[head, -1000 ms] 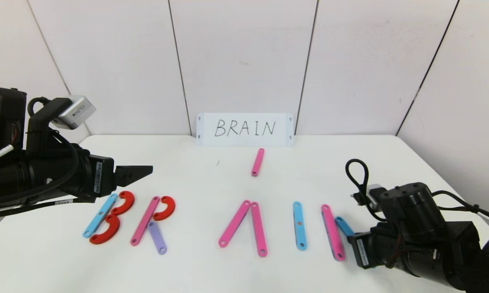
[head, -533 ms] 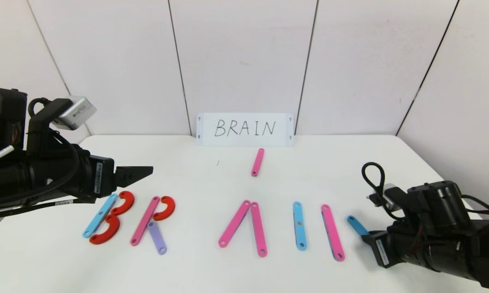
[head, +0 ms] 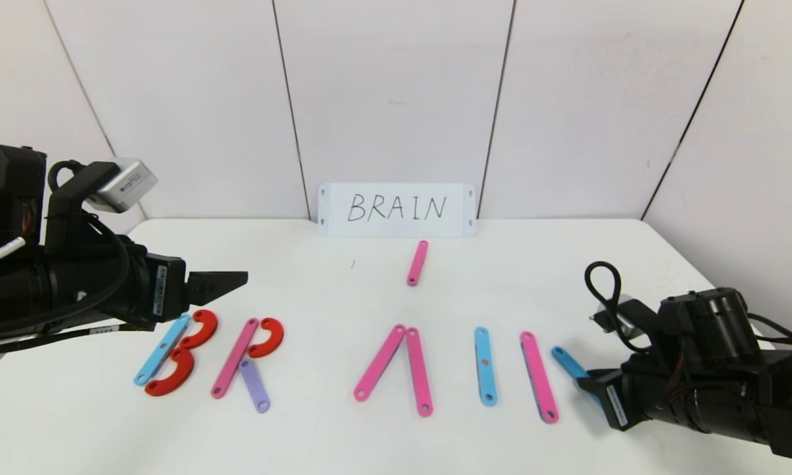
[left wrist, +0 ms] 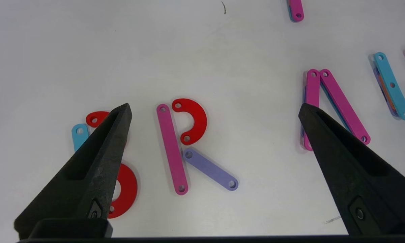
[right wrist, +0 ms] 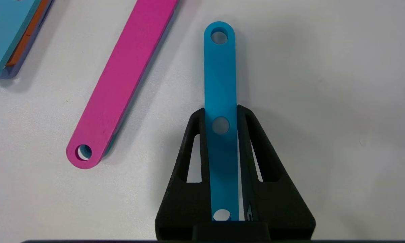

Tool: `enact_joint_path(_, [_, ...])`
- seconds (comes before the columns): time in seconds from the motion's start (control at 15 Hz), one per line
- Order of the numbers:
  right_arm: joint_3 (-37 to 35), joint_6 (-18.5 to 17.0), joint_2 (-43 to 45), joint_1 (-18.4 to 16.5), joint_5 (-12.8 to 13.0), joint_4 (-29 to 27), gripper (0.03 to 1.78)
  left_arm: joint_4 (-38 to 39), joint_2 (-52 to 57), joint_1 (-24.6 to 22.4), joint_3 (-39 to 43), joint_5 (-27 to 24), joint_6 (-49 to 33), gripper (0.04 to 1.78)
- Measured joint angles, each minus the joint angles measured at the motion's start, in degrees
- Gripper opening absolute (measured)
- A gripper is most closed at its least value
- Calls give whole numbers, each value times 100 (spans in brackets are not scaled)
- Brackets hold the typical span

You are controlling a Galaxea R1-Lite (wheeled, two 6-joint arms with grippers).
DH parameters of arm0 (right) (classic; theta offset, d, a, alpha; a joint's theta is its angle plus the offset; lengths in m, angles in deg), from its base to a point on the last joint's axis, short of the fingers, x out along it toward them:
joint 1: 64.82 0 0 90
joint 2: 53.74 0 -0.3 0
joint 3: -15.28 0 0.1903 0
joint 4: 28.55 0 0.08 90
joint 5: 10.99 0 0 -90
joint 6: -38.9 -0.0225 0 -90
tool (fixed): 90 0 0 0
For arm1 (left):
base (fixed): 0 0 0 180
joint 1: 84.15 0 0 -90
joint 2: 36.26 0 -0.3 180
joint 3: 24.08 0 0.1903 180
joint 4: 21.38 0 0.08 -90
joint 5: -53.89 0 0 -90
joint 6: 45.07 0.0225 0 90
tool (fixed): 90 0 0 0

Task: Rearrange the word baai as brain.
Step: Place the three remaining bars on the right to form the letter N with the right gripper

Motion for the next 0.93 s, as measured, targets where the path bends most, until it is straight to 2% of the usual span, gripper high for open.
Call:
enact_joint_path(0.27, [90, -2, -100, 193, 50, -2, 27, 0, -17, 0, -6, 0, 1, 173])
enact_joint_path(0.93, [251, -35, -196, 207, 87, -6, 27, 0, -17, 0, -9, 0, 1, 173])
